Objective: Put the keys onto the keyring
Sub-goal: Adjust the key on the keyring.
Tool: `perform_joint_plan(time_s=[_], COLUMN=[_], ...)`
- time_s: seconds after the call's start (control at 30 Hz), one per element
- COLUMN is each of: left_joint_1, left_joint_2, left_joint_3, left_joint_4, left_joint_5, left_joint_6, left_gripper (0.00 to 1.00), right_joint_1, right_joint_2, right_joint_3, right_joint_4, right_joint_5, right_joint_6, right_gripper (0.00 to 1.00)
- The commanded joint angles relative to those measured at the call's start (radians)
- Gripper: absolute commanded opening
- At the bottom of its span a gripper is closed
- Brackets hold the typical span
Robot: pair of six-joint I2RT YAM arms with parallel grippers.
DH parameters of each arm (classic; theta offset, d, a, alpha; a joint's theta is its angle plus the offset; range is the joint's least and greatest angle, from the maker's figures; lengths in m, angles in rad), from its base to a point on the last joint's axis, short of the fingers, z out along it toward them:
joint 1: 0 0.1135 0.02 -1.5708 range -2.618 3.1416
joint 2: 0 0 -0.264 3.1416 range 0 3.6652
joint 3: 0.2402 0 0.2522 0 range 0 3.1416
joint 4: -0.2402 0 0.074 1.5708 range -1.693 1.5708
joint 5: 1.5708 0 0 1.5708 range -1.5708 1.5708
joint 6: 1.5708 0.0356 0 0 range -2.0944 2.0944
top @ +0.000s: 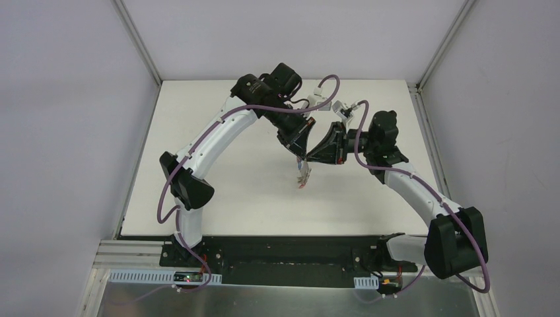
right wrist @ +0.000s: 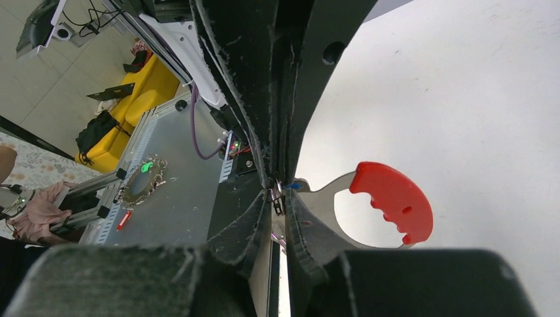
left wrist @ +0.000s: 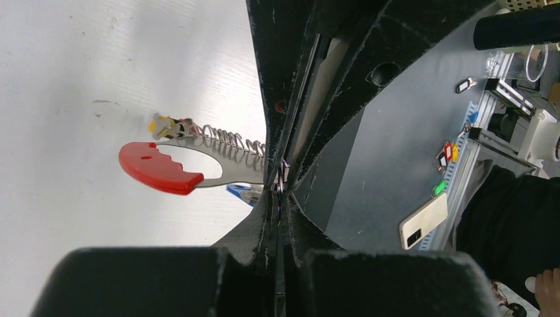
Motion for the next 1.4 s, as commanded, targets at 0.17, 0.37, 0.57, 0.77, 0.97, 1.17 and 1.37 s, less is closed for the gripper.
perform_joint_plan(time_s=[0.17,0.37,0.57,0.77,0.97,1.17,1.37], left_joint_1=[-0.007,-0.014,-0.018,-0.022,-0.019,0.010,0.077], left_joint_2=[-0.013,-0.015,-0.017,-0.017,-0.026,-0.055,-0.179], left_joint_3=[-0.006,-0.025,-0.032,-0.030,-0.029,-0.075,-0.269], left_joint_4=[0.000,-0.003,-0.001,0.007,0.029,0.096,0.374], left_joint_5=[0.005,-0.003,-0.005,-0.002,-0.010,0.056,0.164], left_joint_6=[0.025,0.037,0.040,0.032,0.024,0.017,-0.070], left_gripper=[0.00,0.00,0.00,0.00,0.00,0.00,0.19], right_joint_1=[0.013,0.014,0.013,0.017,0.020,0.008,-0.014], right_joint_2=[0.002,0.002,0.004,0.010,0.018,-0.004,-0.019], right_joint_3=[0.049,0.056,0.057,0.052,0.058,0.062,0.069], right_joint_4=[0.008,0.007,0.007,0.005,-0.019,-0.023,0.064], right_joint_5=[-0.028,-0.031,-0.031,-0.030,-0.027,0.011,0.065], right_joint_6=[-0.025,-0.018,-0.015,-0.016,-0.034,-0.031,0.103], right_gripper=[0.16,0.17,0.18,0.04,0.00,0.00,0.00])
